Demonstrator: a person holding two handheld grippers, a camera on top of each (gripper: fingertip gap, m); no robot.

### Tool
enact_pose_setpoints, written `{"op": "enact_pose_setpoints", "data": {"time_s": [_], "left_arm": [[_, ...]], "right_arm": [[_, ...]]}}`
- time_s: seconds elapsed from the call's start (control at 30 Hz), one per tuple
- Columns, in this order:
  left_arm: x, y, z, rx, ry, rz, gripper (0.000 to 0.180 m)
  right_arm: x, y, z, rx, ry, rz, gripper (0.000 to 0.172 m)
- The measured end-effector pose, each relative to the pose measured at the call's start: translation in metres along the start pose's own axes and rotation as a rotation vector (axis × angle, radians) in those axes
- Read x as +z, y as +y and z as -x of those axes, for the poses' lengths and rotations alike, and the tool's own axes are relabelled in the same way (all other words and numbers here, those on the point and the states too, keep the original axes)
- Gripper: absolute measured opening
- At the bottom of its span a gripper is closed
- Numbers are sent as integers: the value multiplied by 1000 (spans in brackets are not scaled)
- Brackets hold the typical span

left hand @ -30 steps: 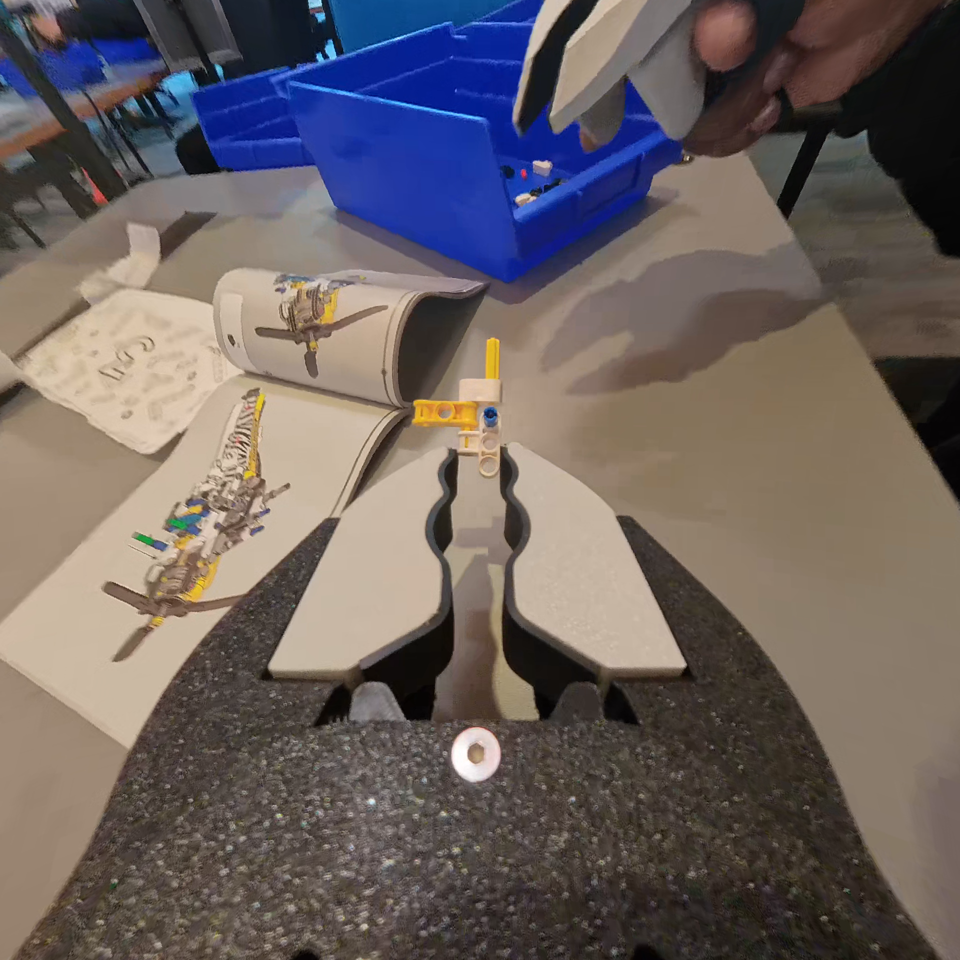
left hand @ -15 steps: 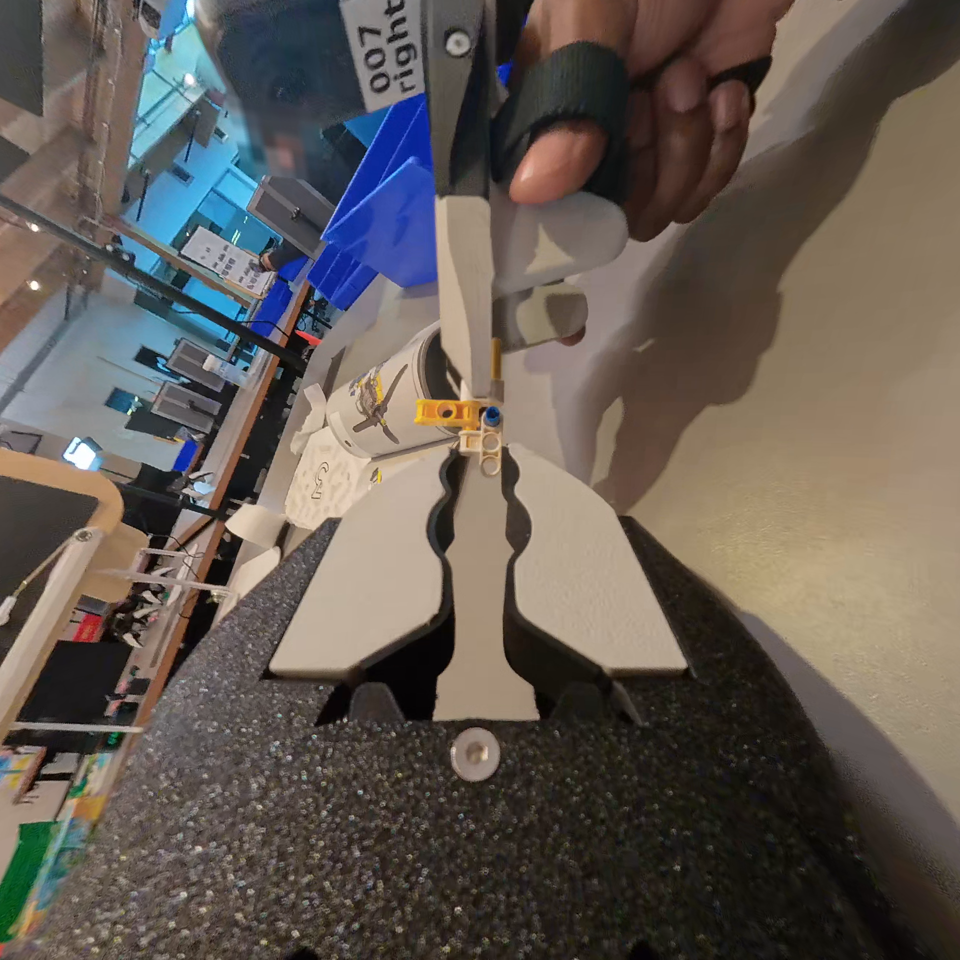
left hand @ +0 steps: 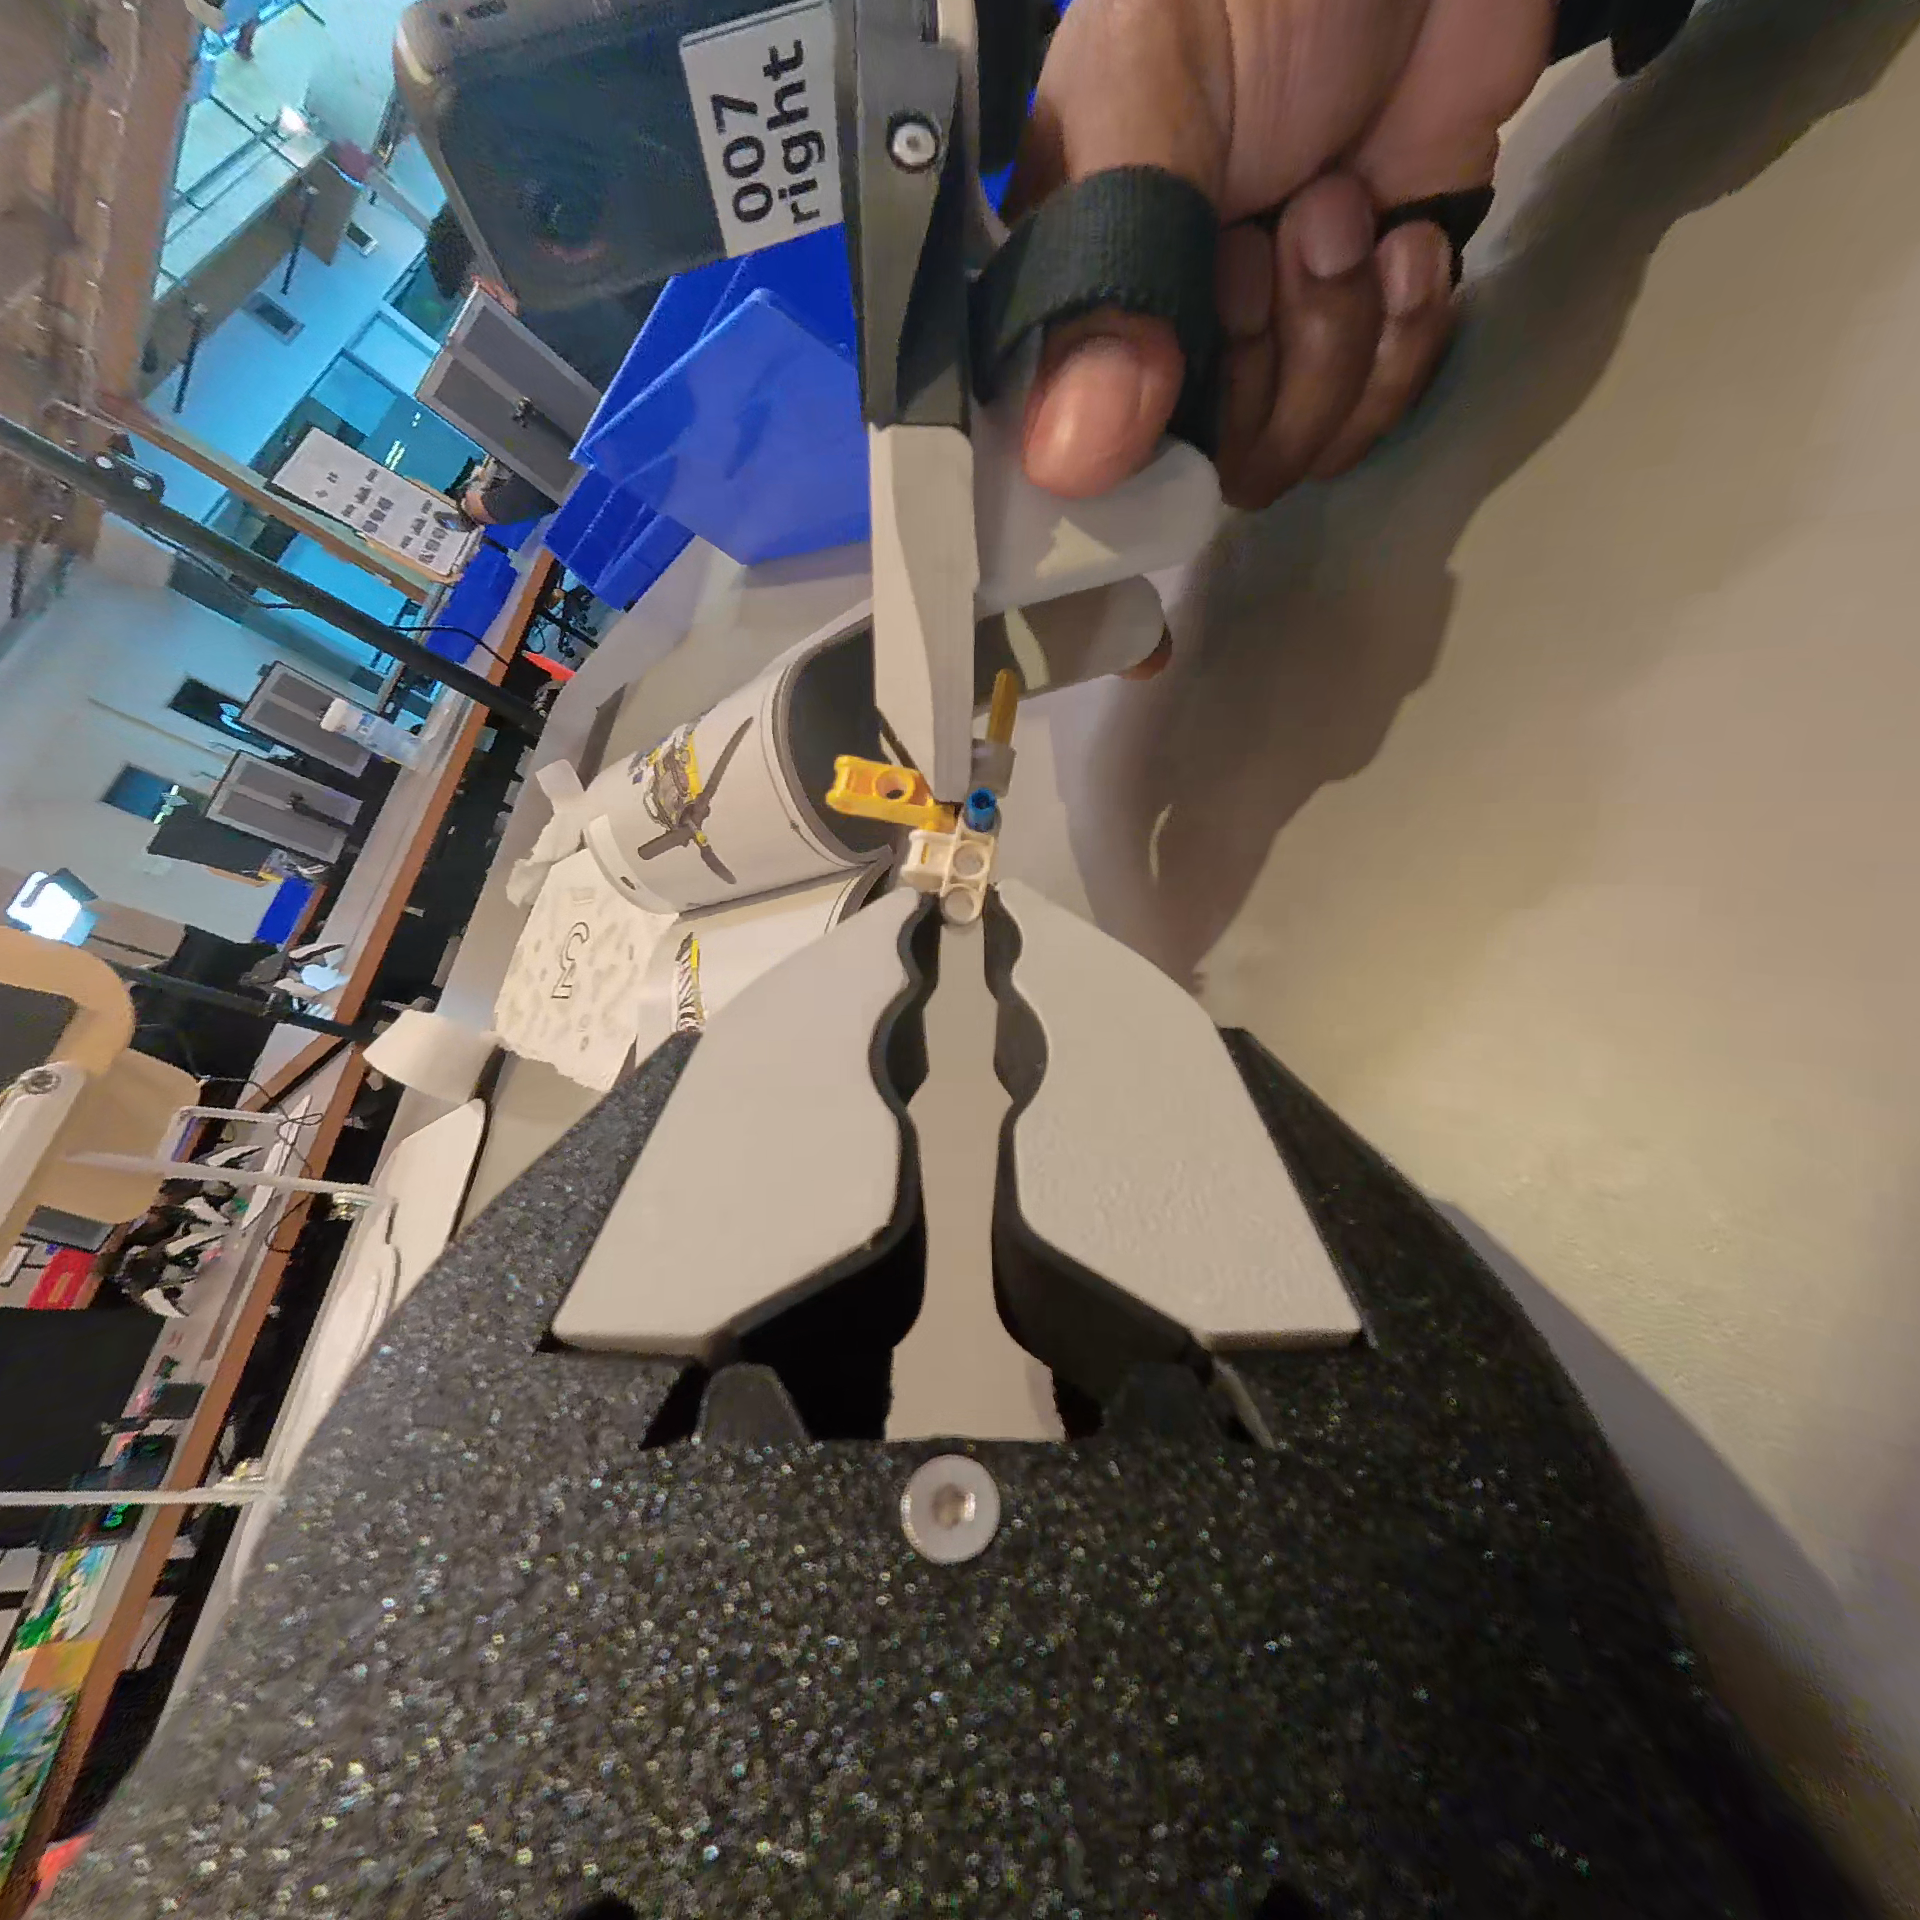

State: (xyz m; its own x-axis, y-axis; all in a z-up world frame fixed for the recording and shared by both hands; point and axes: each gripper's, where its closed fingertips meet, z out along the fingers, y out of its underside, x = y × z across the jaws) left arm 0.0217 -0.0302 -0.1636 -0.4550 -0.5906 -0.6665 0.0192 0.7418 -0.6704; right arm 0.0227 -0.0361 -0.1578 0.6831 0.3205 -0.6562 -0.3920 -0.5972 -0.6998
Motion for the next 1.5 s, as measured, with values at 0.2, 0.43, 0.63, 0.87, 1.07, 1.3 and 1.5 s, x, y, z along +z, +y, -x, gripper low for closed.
{"op": "enact_pose_setpoints", "data": {"time_s": [0.2,0.43,0.63,0.87,1.07,1.3,1.5], "left_arm": [[-11,24,14,3,-62,81,9],[-12,40,1,-46,63,130,9],[-10,51,-5,-70,157,245,27],[-23,5,18,-421,247,-8,36],[-10,-40,14,-791,418,-233,21],[-10,-44,11,-925,492,-300,10],[-12,-44,12,-949,498,-336,6]], "right_arm": [[-22,-5,-20,19,87,-40,8],[-34,2,-23,47,70,-20,7],[-30,0,-18,49,27,-24,8],[-23,-7,-1,-73,-23,-56,7],[-13,-12,22,-150,-125,-102,7],[-12,-13,31,-187,-163,-122,7],[-10,-13,32,-222,-148,-129,7]]}}
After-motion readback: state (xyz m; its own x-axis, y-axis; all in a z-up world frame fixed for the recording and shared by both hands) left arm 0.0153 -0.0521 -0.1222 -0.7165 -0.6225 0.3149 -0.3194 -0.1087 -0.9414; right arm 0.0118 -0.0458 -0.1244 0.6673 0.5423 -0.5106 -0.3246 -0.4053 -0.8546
